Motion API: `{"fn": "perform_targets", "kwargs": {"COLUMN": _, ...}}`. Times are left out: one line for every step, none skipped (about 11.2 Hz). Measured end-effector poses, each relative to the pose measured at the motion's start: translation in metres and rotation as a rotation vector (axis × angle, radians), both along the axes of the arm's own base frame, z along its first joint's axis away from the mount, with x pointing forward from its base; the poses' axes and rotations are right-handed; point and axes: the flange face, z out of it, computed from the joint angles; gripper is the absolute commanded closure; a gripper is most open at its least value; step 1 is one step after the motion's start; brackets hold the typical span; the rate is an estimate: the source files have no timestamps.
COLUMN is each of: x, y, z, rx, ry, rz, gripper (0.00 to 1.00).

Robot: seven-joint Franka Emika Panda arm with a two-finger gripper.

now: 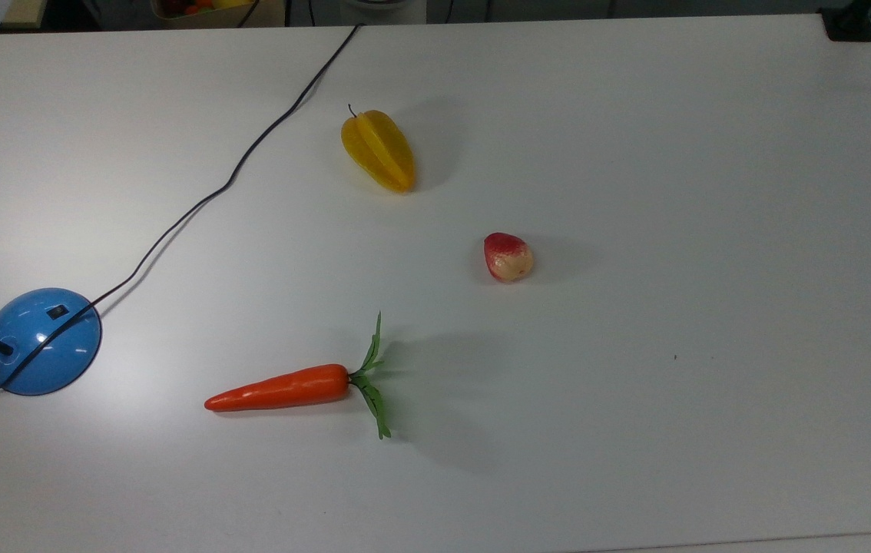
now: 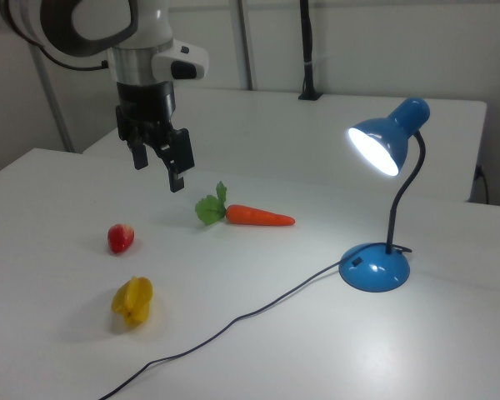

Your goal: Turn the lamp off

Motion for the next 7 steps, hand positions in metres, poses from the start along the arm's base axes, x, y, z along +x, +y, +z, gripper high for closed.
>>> {"fn": "perform_targets", "kwargs": {"x": 0.0001, "y": 0.0003, "z": -0.0001, "rx": 0.0, "ry": 0.0, "rz": 0.001, "gripper": 0.0}}
{"fn": "perform_targets", "kwargs": {"x": 0.0003, "y": 0.001, "z": -0.0002, "rx": 0.0, "ry": 0.0, "rz": 0.002, "gripper": 0.0}}
{"fn": "perform_targets", "kwargs": {"x": 0.0006, "y": 0.0021, "z": -0.0003, "rx": 0.0, "ry": 0.001, "rz": 0.004, "gripper": 0.0}}
{"fn": "perform_targets", "kwargs": {"x": 0.0007, "y": 0.0024, "z": -0.0004, "rx": 0.0, "ry": 0.001, "rz": 0.004, "gripper": 0.0}}
{"fn": "perform_targets", "kwargs": {"x": 0.001, "y": 0.0029, "z": -0.0006, "rx": 0.01, "ry": -0.001, "rz": 0.004, "gripper": 0.0}}
{"fn": "perform_targets", "kwargs": {"x": 0.0015, "y": 0.0036, "z": -0.001, "rx": 0.017, "ry": -0.002, "rz": 0.004, "gripper": 0.0}}
{"fn": "perform_targets", "kwargs": {"x": 0.0023, "y": 0.0037, "z": -0.0024, "rx": 0.02, "ry": 0.001, "rz": 0.004, "gripper": 0.0}}
